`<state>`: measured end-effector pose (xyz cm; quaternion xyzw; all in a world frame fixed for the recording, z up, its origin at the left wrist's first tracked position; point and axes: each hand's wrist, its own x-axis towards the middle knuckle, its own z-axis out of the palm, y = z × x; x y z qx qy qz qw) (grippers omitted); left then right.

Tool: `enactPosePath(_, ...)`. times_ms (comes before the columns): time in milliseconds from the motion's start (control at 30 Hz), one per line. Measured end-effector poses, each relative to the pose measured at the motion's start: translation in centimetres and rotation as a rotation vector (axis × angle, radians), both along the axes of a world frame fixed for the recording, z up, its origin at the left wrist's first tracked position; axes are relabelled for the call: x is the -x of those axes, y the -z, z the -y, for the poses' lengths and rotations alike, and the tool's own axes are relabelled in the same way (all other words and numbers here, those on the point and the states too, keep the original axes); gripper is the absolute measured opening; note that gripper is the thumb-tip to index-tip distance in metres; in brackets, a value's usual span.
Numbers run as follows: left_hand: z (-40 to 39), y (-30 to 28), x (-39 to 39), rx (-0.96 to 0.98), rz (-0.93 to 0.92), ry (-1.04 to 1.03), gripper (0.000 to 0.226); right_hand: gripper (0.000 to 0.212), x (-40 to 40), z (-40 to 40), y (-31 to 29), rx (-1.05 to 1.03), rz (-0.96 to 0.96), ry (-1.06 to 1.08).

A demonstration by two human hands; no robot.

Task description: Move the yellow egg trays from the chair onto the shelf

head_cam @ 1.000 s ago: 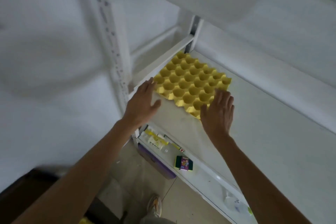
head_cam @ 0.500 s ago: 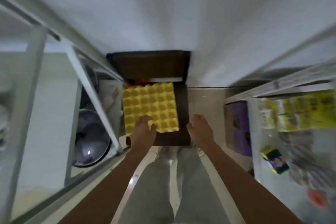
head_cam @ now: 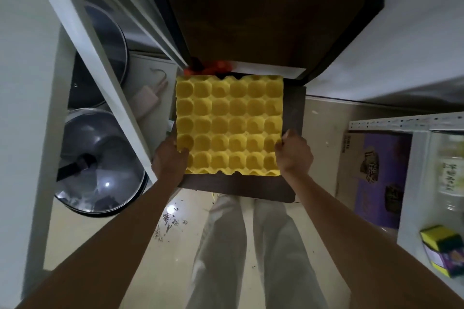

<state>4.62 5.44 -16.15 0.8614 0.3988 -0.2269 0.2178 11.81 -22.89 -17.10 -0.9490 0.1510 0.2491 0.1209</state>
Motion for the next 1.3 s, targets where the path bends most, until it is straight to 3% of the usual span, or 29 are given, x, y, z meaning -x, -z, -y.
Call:
enactPosePath(300,1.0,-1.0,-0.7,-0.127,0.012,-0.167,0.013,0.008,-0.5,0.7,-2.1,-0.012,0.101,-0.178)
enactPosePath(467,1.4,-4.7,-1.1,-0.207,0.098,-0.198,0.020,0.013,1.0,1.4,-4.5,-0.155,0.193,-0.103)
enactPosePath(767,6.2,-17.0,-1.6,-0.057,0.415,-0.143,0.008,0.018,7.7,5.6,-14.5,-0.309,0.340,0.348)
enactPosePath(1033,21.2,-31.9,-1.5,0.304,0.641,0.289,0.015,0.013,21.1,15.7,-31.8,-0.191,0.550,0.865)
enactPosePath(1133,27.3,-38.0,0.6,0.490,0.606,0.436,0.006,0.020,28.7,18.3,-38.4,-0.172,0.696,1.067)
enactPosePath(1300,36.4,-45.2,6.0,0.685,0.363,0.731,0.017,0.013,39.4,21.7,-46.5,-0.216,0.840,1.440)
